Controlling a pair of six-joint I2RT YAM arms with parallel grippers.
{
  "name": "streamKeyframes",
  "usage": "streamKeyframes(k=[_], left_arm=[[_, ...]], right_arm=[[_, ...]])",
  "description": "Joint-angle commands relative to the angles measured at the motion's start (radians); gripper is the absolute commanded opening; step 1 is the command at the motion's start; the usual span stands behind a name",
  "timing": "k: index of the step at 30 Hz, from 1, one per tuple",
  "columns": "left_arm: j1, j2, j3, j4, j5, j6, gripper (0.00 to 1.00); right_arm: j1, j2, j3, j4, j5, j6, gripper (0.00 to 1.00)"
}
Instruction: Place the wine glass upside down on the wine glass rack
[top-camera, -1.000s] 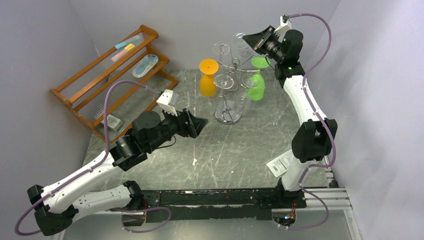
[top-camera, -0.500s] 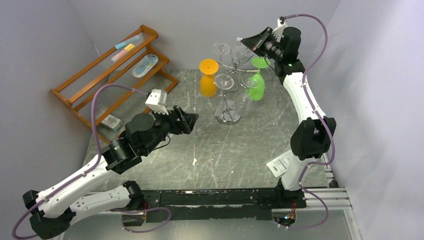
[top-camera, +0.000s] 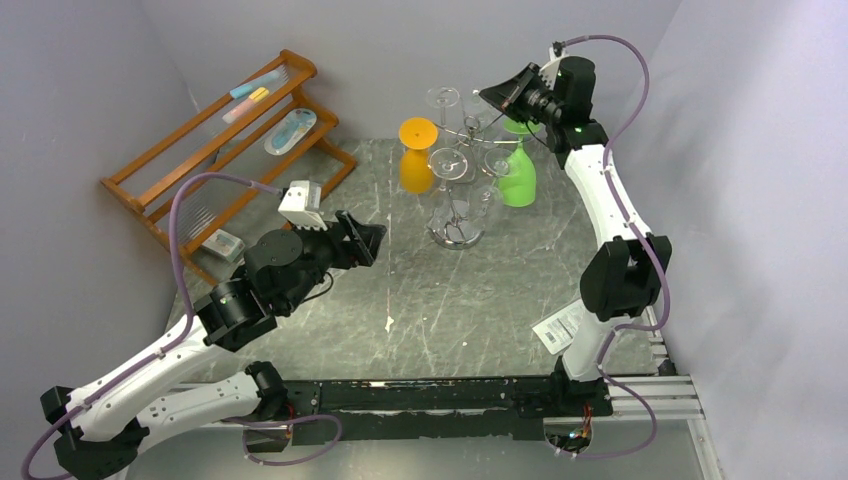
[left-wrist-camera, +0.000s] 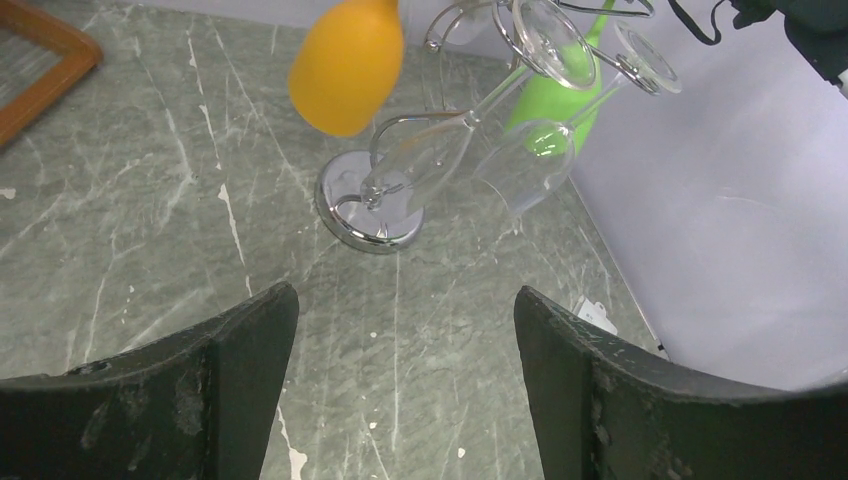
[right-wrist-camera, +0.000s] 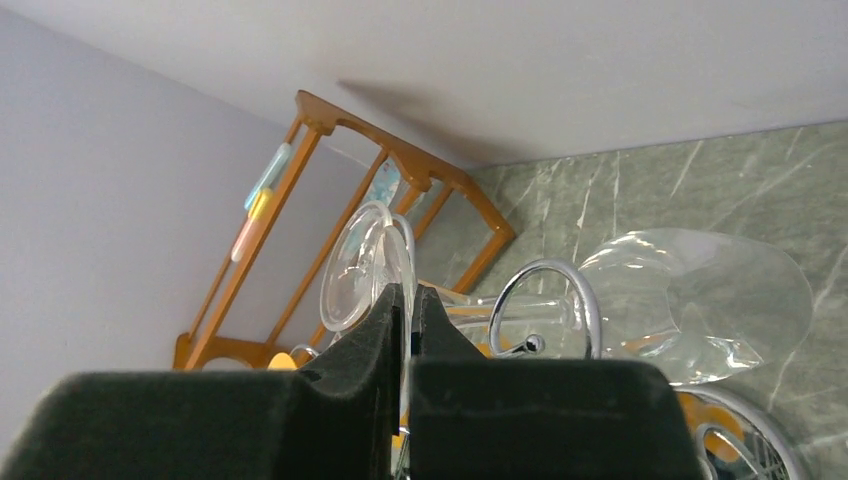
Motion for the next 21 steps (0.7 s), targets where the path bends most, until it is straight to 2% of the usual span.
streamKeyframes(k=[1, 13, 21], left_arm=[[-0.002, -0.009, -0.002, -0.014, -0.029, -0.008, 0.83], [-0.002, -0.015, -0.006, -0.023, -0.043, -0.008, 0.83], [-0.002, -0.025, -0.022, -0.023, -0.103, 0.001, 0.83]], right_arm=[[0.003, -0.052, 0.037, -0.034, 0.044, -0.026, 0.0], [0.003, -0.102, 0.024, -0.055, 0.121, -0.037, 0.0], [0.001, -0.127, 0.023, -0.092, 0.146, -0.067, 0.0]])
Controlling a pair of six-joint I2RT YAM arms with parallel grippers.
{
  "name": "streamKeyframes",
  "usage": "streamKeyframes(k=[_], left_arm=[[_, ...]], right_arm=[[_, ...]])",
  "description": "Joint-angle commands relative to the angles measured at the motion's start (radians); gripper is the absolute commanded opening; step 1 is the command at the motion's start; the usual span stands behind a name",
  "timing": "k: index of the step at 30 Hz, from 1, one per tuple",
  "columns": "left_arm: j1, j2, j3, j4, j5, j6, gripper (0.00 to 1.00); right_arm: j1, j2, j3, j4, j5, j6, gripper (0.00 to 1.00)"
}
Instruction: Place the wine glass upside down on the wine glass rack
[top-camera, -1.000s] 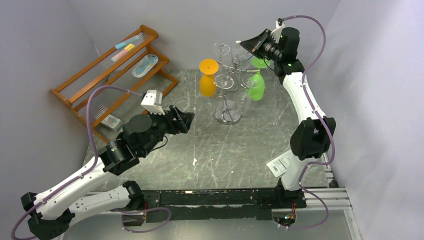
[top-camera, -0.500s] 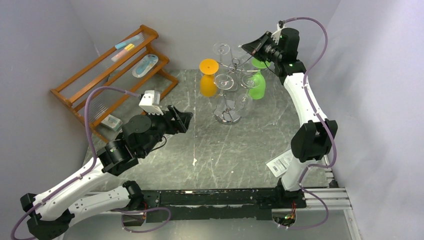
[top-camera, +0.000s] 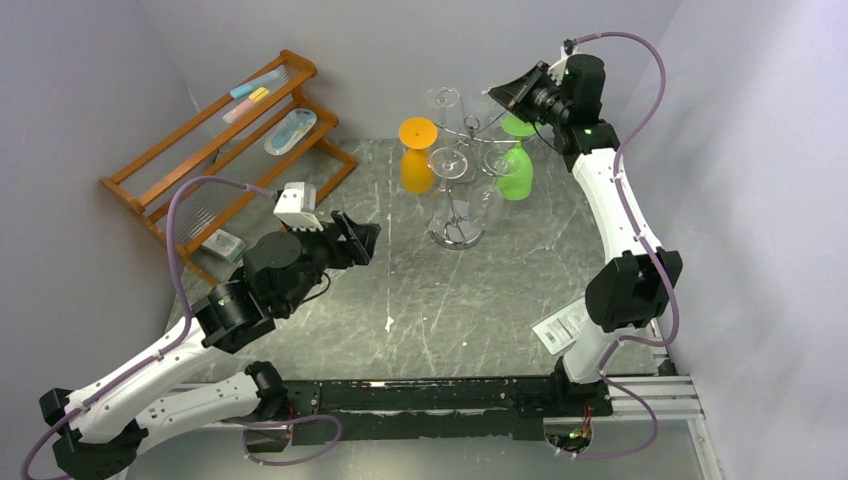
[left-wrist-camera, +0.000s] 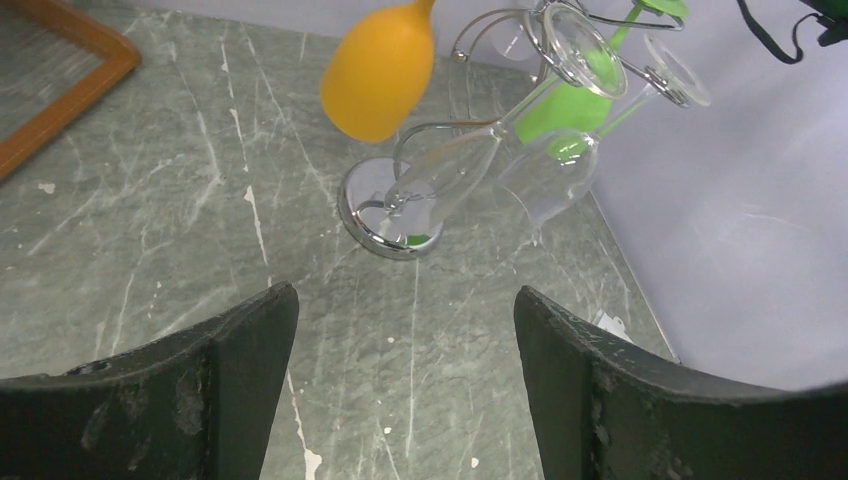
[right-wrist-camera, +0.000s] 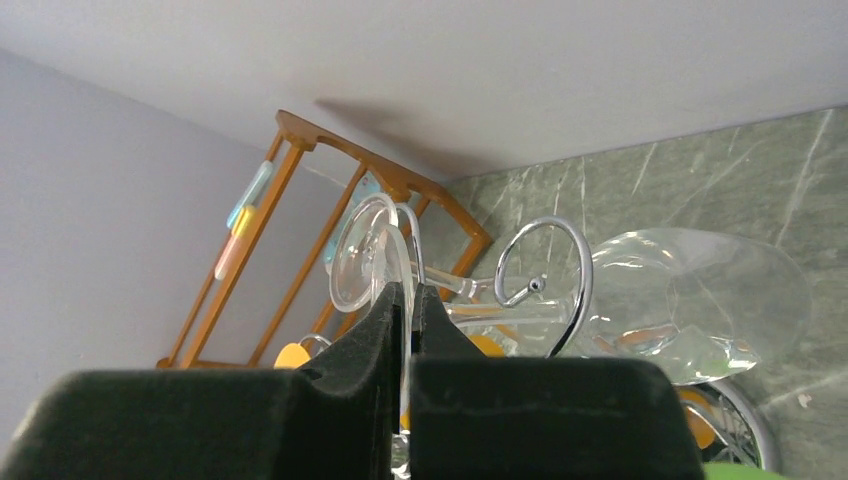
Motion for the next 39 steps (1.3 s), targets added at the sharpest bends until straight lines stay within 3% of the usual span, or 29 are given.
streamKeyframes(k=[1, 20, 39], left_arm=[[-0.002, -0.015, -0.015, -0.012, -0.058, 0.005, 0.83], [-0.002, -0.019, -0.024, -0.022, -0.055, -0.013, 0.83], [-0.002, -0.012, -0.029, -0.021, -0.049, -0.009, 0.83]], right_arm=[[-0.004, -0.053, 0.025, 0.007, 0.041, -0.042, 0.0], [-0.005, -0.062, 0.004, 0.061, 0.191, -0.088, 0.0], [-0.006, 0.061, 0.087, 0.018, 0.056, -0.134, 0.03]])
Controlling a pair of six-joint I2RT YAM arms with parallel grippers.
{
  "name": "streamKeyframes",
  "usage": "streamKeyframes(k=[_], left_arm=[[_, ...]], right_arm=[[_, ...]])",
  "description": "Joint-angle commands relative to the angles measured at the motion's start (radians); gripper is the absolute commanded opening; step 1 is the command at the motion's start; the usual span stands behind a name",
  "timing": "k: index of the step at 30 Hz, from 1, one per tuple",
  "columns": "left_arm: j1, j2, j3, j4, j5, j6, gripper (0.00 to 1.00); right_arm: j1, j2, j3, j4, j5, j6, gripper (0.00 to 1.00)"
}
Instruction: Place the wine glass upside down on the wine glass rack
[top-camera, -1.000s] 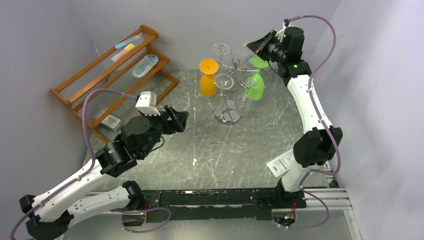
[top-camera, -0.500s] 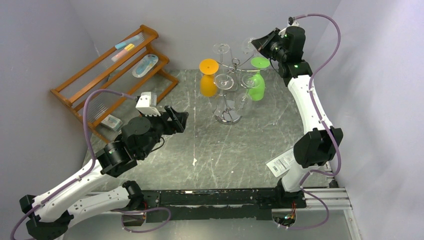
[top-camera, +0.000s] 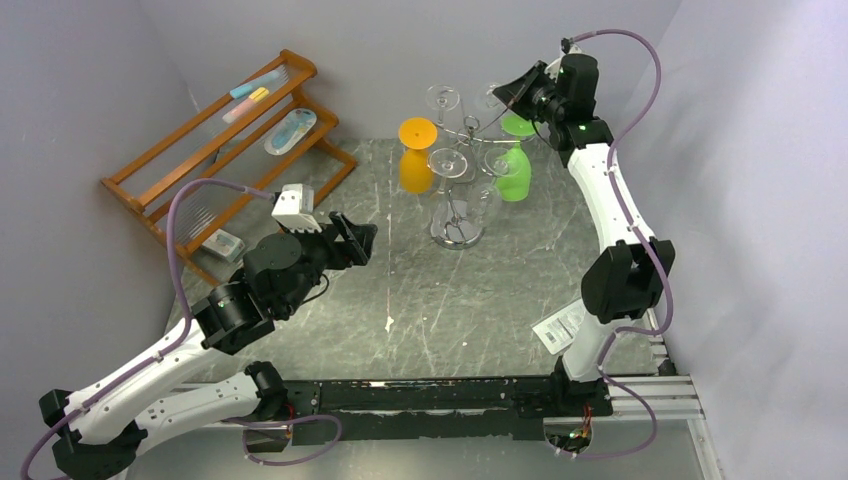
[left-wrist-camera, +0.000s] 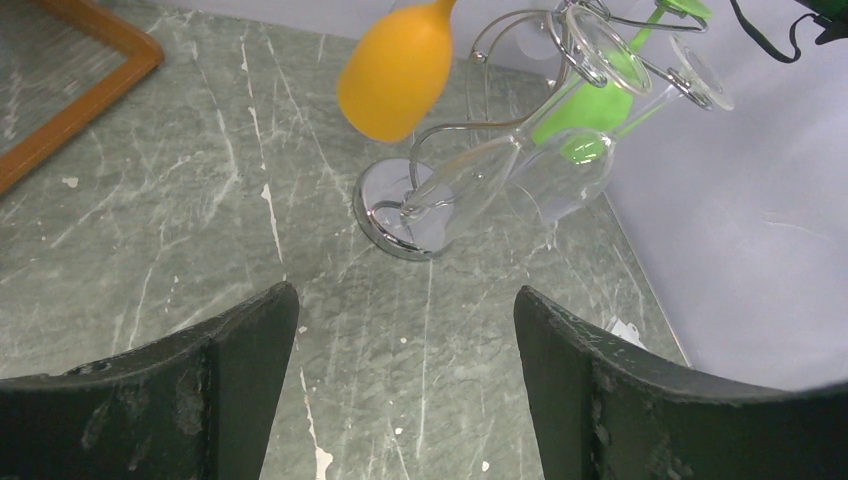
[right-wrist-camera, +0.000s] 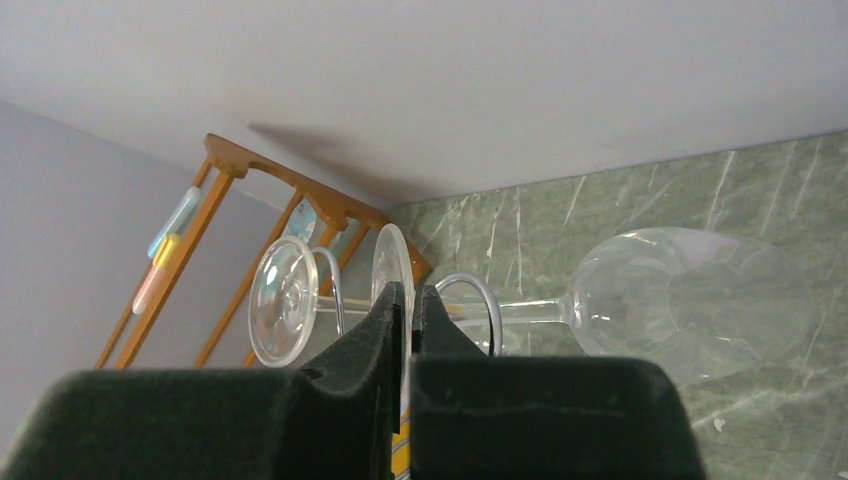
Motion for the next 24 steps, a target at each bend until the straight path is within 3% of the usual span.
streamKeyframes(k=[1, 11, 24], left_arm=[[-0.002, 0.003, -0.013, -0.009, -0.007, -0.009, 0.83], [-0.003, 0.012, -0.013, -0.01, -0.003, -0.012, 0.83], [-0.002, 0.013, 0.012, -0.037, -0.045, -0.024, 0.85]], right_arm=[[-0.002, 0.013, 0.064, 0.008, -0.035, -0.034, 0.04], [-0.003, 0.027, 0.11, -0.079, 0.01, -0.066, 0.34], [-0.003, 0.003, 0.133, -0.17, 0.102, -0.165, 0.5]])
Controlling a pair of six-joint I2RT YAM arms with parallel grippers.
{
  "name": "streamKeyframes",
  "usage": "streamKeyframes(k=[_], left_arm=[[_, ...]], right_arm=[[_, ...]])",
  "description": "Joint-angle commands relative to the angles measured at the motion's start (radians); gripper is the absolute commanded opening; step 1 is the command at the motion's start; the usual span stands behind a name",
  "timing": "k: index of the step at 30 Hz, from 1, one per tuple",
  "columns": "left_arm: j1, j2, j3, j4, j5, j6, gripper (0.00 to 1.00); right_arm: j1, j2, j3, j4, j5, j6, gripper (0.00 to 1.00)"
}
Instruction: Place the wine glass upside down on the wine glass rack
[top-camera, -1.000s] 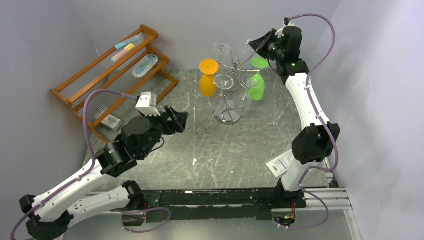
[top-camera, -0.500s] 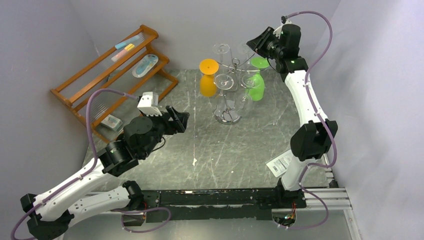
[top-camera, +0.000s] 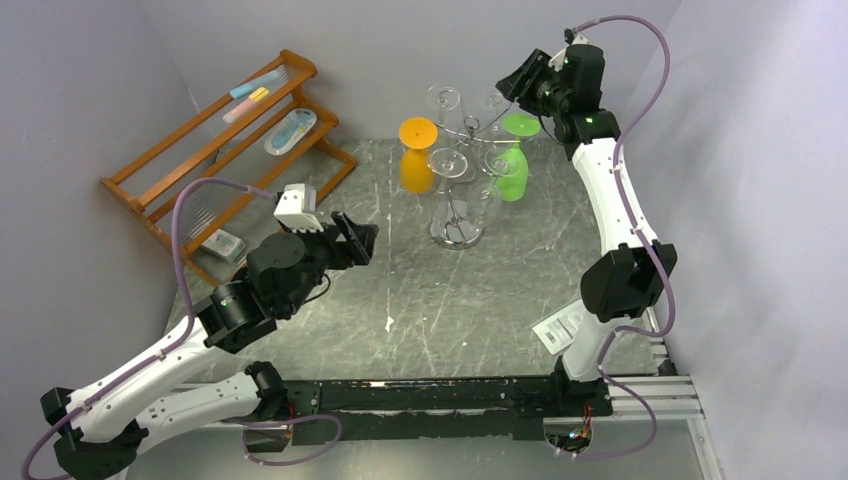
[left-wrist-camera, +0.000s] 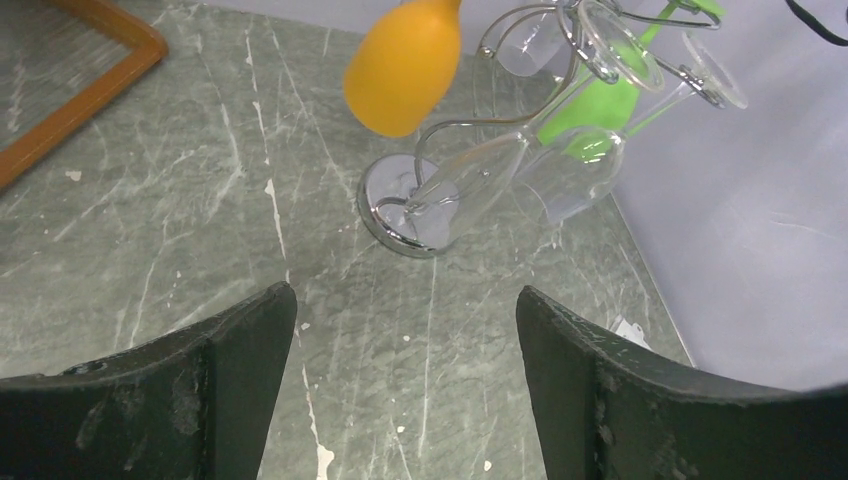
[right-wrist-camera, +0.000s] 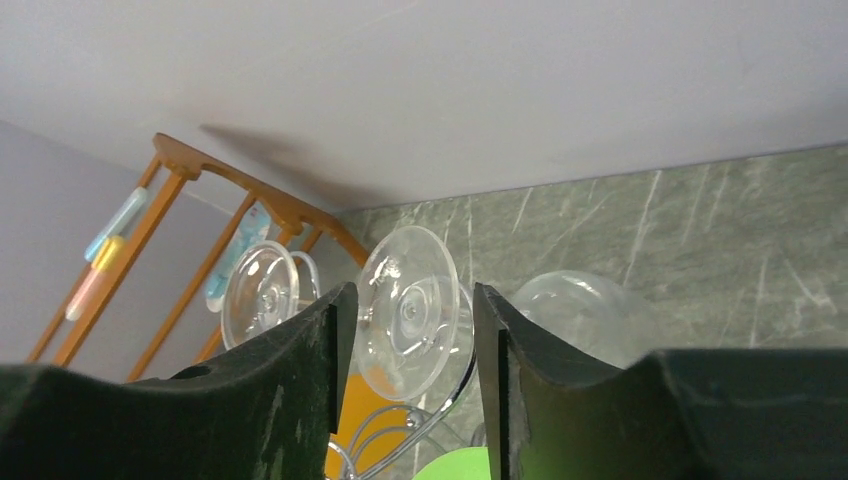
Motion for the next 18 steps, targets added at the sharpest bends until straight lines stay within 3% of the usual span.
streamKeyframes(k=[1, 11, 18], left_arm=[[-0.002, 0.009, 0.023, -0.046, -0.045, -0.016, 0.86], [-0.002, 0.073, 0.133, -0.146, 0.006, 0.042, 0.94], [-0.002, 0.042, 0.186, -0.189, -0.007, 0.139, 0.94]], right_arm=[[-0.003, -0.024, 0.015, -0.035, 0.054, -0.062, 0.52], [-0.003, -0.168, -0.105, -0.021, 0.137, -0.1, 0.62], [-0.003, -0.454, -0.356, -0.025, 0.258, -0.107, 0.7]])
